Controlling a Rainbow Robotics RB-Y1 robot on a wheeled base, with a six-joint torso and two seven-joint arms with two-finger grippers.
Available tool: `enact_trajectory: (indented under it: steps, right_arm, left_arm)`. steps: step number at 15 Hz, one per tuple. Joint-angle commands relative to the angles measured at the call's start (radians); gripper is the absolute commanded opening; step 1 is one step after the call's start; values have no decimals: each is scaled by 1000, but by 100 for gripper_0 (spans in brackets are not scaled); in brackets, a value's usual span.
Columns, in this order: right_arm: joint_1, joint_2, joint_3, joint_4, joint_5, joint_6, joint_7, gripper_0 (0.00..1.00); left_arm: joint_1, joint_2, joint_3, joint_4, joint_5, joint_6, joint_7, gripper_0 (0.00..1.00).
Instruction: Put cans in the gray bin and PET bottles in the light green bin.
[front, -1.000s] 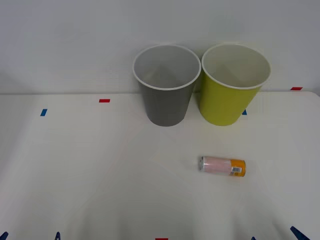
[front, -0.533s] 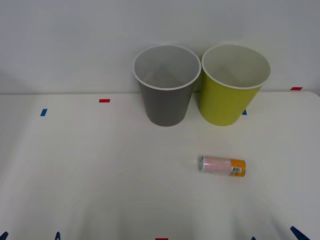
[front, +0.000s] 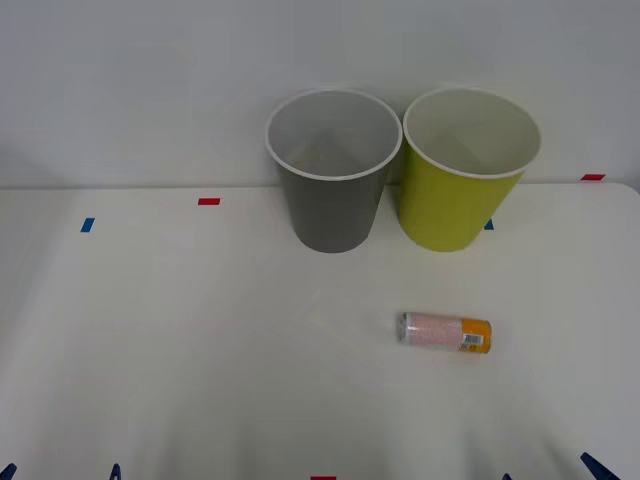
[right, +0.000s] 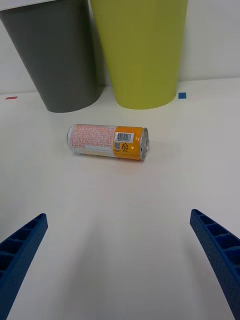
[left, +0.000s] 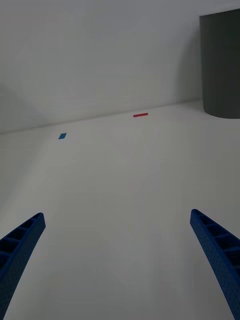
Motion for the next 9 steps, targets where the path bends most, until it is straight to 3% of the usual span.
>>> enact_trajectory:
  steps: [1, 9]
  right_arm:
    - [0, 0, 0, 0, 0, 0, 0, 99]
    - [0, 0, 0, 0, 0, 0, 0, 99]
  left_arm:
    - [0, 0, 0, 0, 0, 0, 0, 100]
    - [0, 0, 0, 0, 0, 0, 0, 100]
